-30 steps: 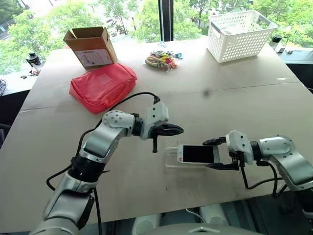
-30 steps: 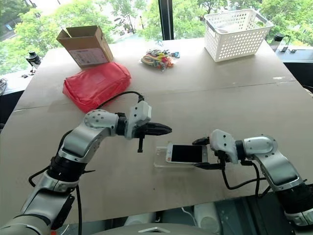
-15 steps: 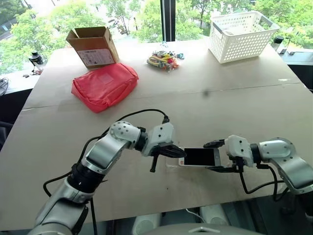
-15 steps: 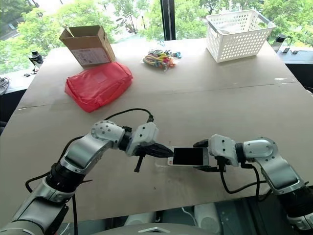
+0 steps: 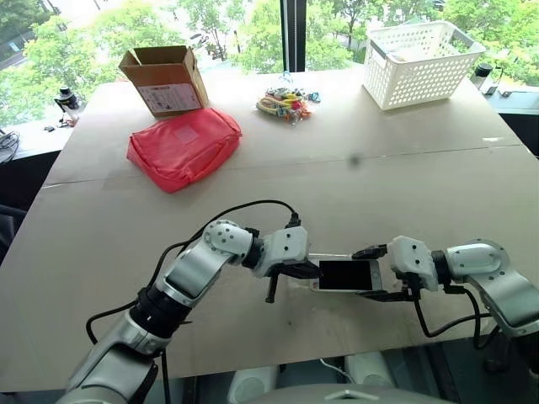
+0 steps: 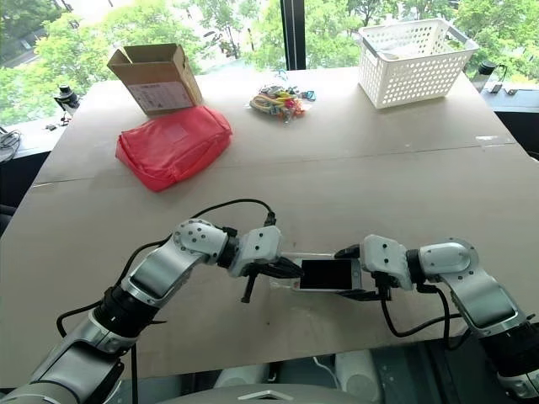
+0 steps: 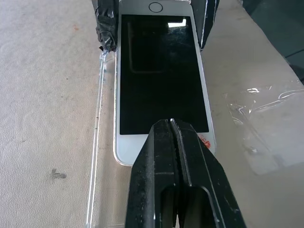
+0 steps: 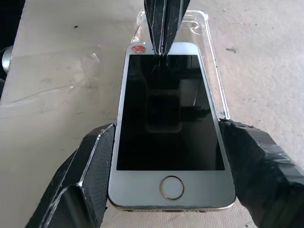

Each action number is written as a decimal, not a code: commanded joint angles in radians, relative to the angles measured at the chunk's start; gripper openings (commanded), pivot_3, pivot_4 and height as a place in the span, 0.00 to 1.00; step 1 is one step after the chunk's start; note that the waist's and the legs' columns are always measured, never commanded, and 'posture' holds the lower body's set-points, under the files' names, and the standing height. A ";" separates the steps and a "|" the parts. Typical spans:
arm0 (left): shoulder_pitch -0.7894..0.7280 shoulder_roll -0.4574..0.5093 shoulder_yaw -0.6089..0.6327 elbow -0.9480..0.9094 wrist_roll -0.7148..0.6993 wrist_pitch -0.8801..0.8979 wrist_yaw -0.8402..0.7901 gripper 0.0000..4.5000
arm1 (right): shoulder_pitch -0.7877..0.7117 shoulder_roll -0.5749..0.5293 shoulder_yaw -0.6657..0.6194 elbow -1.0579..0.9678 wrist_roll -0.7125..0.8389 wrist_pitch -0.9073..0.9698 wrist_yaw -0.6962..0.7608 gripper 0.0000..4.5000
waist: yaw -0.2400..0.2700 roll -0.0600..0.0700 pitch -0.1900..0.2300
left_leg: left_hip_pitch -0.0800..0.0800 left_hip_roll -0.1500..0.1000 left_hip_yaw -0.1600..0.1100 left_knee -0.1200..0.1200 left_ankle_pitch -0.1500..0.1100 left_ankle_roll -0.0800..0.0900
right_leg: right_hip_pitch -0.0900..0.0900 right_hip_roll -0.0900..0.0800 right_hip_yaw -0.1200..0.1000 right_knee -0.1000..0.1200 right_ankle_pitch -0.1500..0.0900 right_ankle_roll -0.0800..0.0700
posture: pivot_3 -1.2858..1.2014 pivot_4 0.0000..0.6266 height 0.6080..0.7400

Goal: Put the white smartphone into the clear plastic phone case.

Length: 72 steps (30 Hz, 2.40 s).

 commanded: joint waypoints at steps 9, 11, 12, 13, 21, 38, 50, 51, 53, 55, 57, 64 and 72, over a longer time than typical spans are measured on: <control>0.017 -0.029 -0.022 0.038 0.062 -0.033 0.034 0.01 | -0.093 0.010 0.034 0.012 -0.043 0.106 -0.054 0.65 | -0.002 0.000 -0.001 | 0.014 0.001 0.003 -0.001 0.000 0.001 | 0.012 0.001 0.002 0.000 0.000 0.000 | 0.52 0.24 1.00; 0.015 -0.030 -0.019 0.044 0.063 -0.036 0.034 0.01 | -0.107 0.013 0.036 0.011 -0.046 0.128 -0.061 0.65 | -0.003 0.000 -0.001 | 0.014 0.001 0.005 -0.001 0.000 0.001 | 0.012 0.002 0.002 0.000 0.000 0.000 | 0.52 0.24 1.00; 0.014 -0.031 -0.019 0.047 0.064 -0.039 0.034 0.01 | -0.112 0.014 0.037 0.008 -0.044 0.144 -0.064 0.65 | -0.002 0.000 -0.001 | 0.015 0.001 0.005 0.000 0.000 0.001 | 0.012 0.002 0.002 0.000 0.000 0.000 | 0.52 0.24 1.00; 0.015 -0.030 -0.018 0.047 0.064 -0.041 0.033 0.01 | -0.115 0.016 0.036 0.002 -0.042 0.160 -0.069 0.65 | -0.002 0.000 -0.001 | 0.015 0.001 0.005 0.000 0.000 0.001 | 0.012 0.002 0.002 0.000 0.000 0.000 | 0.52 0.24 1.00; 0.027 -0.020 -0.024 0.060 0.082 -0.055 0.034 0.01 | -0.123 0.023 0.059 -0.029 -0.024 0.175 -0.040 0.65 | -0.003 0.000 -0.001 | 0.015 0.002 0.003 0.000 0.000 0.001 | 0.012 0.003 0.002 0.001 0.000 0.000 | 0.52 0.24 1.00; 0.049 0.010 0.002 0.110 0.110 -0.128 0.049 0.00 | -0.008 -0.115 -0.250 -0.177 0.228 0.424 -0.036 1.00 | 0.007 0.000 -0.001 | 0.013 0.001 -0.001 -0.002 0.000 0.001 | 0.012 0.001 0.001 -0.004 0.000 0.000 | 0.52 0.24 1.00; 0.010 0.194 0.187 -0.115 0.037 0.007 0.027 0.00 | 0.073 -0.122 -0.170 -0.067 0.109 0.187 -0.024 0.31 | -0.014 -0.001 0.001 | 0.013 0.004 0.003 -0.005 0.000 0.001 | 0.011 0.003 0.002 -0.004 0.000 0.000 | 0.52 0.24 1.00; 0.022 0.222 0.180 -0.106 0.056 -0.004 0.021 0.00 | 0.071 -0.119 -0.164 -0.062 0.106 0.181 -0.024 0.19 | -0.014 -0.001 0.001 | 0.012 0.004 0.003 -0.005 0.000 0.001 | 0.010 0.003 0.002 -0.004 0.000 0.000 | 0.52 0.24 1.00; 0.056 0.251 0.181 -0.109 0.047 0.024 0.008 0.00 | 0.064 -0.111 -0.152 -0.055 0.102 0.175 -0.024 0.00 | -0.012 -0.001 0.002 | 0.010 0.004 0.003 -0.005 0.000 0.001 | 0.008 0.003 0.002 -0.005 0.000 0.000 | 0.52 0.24 1.00; 0.087 0.260 0.172 -0.135 0.033 0.046 -0.005 0.00 | 0.063 -0.111 -0.140 -0.049 0.094 0.166 -0.021 0.00 | -0.007 -0.001 0.002 | 0.009 0.005 0.002 -0.004 0.000 0.001 | 0.008 0.002 0.002 -0.005 0.000 0.000 | 0.52 0.24 1.00; 0.103 0.245 0.161 -0.153 0.028 0.062 -0.001 0.00 | 0.069 -0.114 -0.133 -0.052 0.092 0.161 -0.019 0.00 | 0.001 -0.001 0.003 | 0.009 0.005 0.003 -0.004 -0.001 0.001 | 0.008 0.002 0.002 -0.006 0.000 0.000 | 0.52 0.24 1.00; 0.091 0.192 0.137 -0.154 0.029 0.101 0.012 0.00 | 0.072 -0.105 -0.127 -0.083 0.106 0.177 -0.032 0.00 | 0.001 -0.002 0.003 | 0.008 0.005 0.006 -0.004 0.000 0.001 | 0.008 0.003 0.001 -0.006 0.000 0.000 | 0.52 0.24 1.00; 0.066 0.161 0.095 -0.095 0.073 0.077 0.015 0.00 | 0.025 -0.057 -0.078 -0.099 0.100 0.204 -0.056 0.00 | 0.000 -0.002 0.003 | 0.008 0.004 0.007 -0.004 0.000 0.001 | 0.008 0.003 0.001 -0.006 0.000 0.000 | 0.52 0.24 1.00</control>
